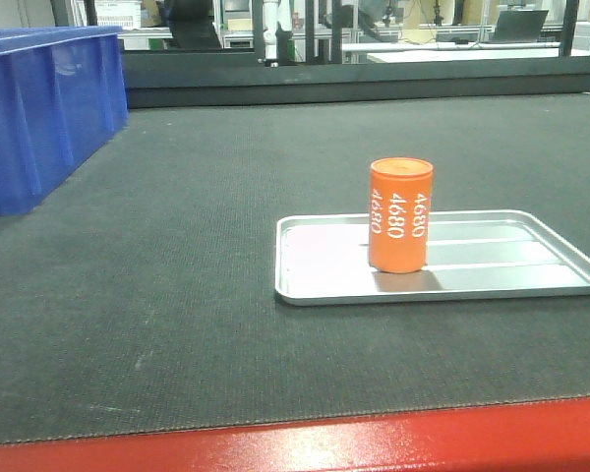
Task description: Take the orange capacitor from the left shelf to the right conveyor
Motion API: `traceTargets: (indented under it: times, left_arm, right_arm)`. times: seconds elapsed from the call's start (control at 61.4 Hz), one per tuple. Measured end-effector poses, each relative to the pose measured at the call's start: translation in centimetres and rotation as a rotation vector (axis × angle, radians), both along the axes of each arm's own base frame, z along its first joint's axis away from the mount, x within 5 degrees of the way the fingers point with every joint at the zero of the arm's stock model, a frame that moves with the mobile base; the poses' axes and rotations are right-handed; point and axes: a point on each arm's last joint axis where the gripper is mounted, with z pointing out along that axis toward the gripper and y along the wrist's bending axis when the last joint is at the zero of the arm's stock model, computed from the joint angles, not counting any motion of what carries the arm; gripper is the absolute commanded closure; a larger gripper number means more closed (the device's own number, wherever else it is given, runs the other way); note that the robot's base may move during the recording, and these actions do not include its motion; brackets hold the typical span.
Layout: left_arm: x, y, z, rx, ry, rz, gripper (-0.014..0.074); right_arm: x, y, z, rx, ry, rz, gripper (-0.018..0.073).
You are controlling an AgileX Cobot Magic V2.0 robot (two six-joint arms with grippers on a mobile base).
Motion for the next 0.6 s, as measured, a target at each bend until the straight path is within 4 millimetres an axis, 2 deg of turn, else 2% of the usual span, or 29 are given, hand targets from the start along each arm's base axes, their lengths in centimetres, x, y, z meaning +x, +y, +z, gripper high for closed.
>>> traceTargets:
  times: [0.31,0.391,0.603]
  left_arm:
    - [0.0,0.0,0.0,0.000,0.000,0.000,0.0701]
    - [0.0,0.0,-0.1,0.000,0.006,0.000,0.0701]
    - [0.0,0.0,0.0,0.000,0.000,0.000,0.0701]
  right_arm:
    - [-0.9,-0.1,-3.0,-0.093,-0.015,-0.024,0.0513]
    - [-1.0,-0.1,-3.3,-0.099,-0.012,-0.021,0.0513]
    - [-0.9,0.0,-4.4,-0.103,0.097,0.003,0.0513]
